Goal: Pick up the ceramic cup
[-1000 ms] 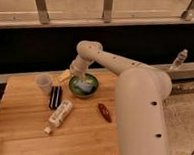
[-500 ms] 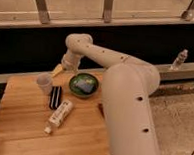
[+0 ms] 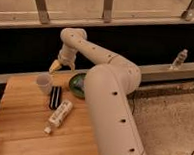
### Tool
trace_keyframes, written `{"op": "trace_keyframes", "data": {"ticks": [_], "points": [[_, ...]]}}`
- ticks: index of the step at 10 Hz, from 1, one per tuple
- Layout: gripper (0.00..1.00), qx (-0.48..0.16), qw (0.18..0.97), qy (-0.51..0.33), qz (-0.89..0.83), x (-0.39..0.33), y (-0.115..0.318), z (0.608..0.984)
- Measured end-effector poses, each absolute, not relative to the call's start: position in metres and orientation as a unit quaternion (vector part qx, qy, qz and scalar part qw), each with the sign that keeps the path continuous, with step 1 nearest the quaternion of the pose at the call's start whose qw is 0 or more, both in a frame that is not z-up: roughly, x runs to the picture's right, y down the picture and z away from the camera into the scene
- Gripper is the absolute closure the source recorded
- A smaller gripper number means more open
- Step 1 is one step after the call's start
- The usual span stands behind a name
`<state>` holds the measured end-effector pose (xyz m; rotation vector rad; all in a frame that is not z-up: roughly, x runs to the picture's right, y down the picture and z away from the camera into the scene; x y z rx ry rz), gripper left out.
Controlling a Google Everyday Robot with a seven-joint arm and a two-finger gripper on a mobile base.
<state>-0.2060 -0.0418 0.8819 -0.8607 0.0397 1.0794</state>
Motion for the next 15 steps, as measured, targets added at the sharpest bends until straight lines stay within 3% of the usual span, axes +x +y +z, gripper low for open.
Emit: {"op": "trace_keyframes", "data": {"ticks": [5, 11, 13, 15], "points": [[0.2, -0.434, 0.761, 0.03, 0.481, -0.216, -0.02, 0.902], [0.2, -0.471, 0.763, 0.035, 0.441, -0.255, 0.013, 0.898], [0.33, -0.474, 0.767, 0.045, 0.429, -0.268, 0.027, 0.906], [0.55, -0.471, 0.768, 0.048, 0.431, -0.268, 0.029, 0.914]]}}
